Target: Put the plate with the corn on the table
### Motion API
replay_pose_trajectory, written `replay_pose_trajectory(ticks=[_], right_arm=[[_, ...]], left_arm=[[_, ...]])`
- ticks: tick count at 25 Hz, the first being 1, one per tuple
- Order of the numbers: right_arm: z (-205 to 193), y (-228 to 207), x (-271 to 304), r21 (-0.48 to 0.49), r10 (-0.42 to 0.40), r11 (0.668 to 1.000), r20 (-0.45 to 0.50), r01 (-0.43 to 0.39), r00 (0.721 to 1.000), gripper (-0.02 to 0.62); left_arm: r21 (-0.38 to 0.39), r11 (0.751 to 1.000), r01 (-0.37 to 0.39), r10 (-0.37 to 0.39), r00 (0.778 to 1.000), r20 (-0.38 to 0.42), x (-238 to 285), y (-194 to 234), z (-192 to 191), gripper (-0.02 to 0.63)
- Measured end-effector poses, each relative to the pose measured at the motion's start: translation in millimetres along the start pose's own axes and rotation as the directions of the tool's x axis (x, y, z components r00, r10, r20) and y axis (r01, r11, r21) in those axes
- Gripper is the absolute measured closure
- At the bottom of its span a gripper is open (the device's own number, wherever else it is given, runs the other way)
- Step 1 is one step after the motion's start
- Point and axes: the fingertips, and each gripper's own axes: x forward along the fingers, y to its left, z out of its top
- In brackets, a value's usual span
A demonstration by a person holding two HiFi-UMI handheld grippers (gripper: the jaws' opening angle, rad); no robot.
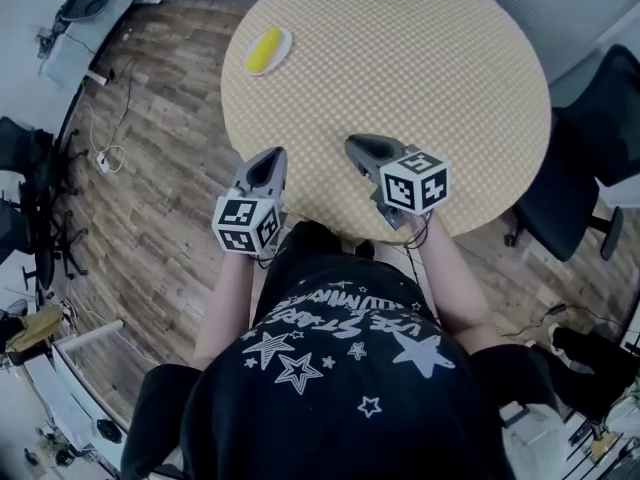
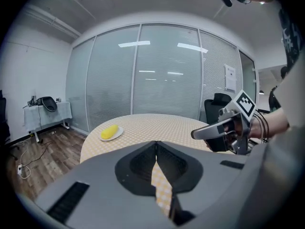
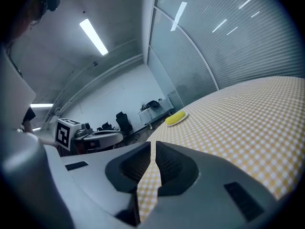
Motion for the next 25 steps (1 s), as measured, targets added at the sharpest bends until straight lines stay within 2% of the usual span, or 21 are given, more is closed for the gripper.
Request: replay_pose_trajectory(ticks=[6,9,17,21,25], right_arm=[[-8.9,15.4,6.9,0.028,0.019,0.999,0.008,-0.019,1.000,0.548],[-15.7,21.2,7.4,0.026,0.016,1.000,-0.003,-0.016,1.000,0.548],[-30.9,35.1,10.9,0.052,-0.061,0.997,-0.062,0.064,0.996,0.548],[-36.3,36.3,15.8,0.091,-0.082,0.992,-0.072,0.088,0.994,0.548],[-42.4,39.9,16.6,0.076,-0.058,0.995,-0.083,0.065,0.995,0.548]], left_arm=[[-0.008,1.000,0.008,-0.008,1.000,0.004,-9.6,2.4,-3.8,0.598],[-0.043,0.999,-0.003,0.003,1.000,0.018,-11.6,10.8,-7.4,0.598],[-0.096,0.994,0.044,-0.047,0.999,-0.023,-20.3,30.0,-39.8,0.598],[-0.098,0.994,0.054,-0.058,0.997,-0.042,-18.3,35.8,-48.0,0.598],[-0.085,0.996,0.035,-0.038,0.999,-0.034,-21.2,26.5,-43.5,0.598]])
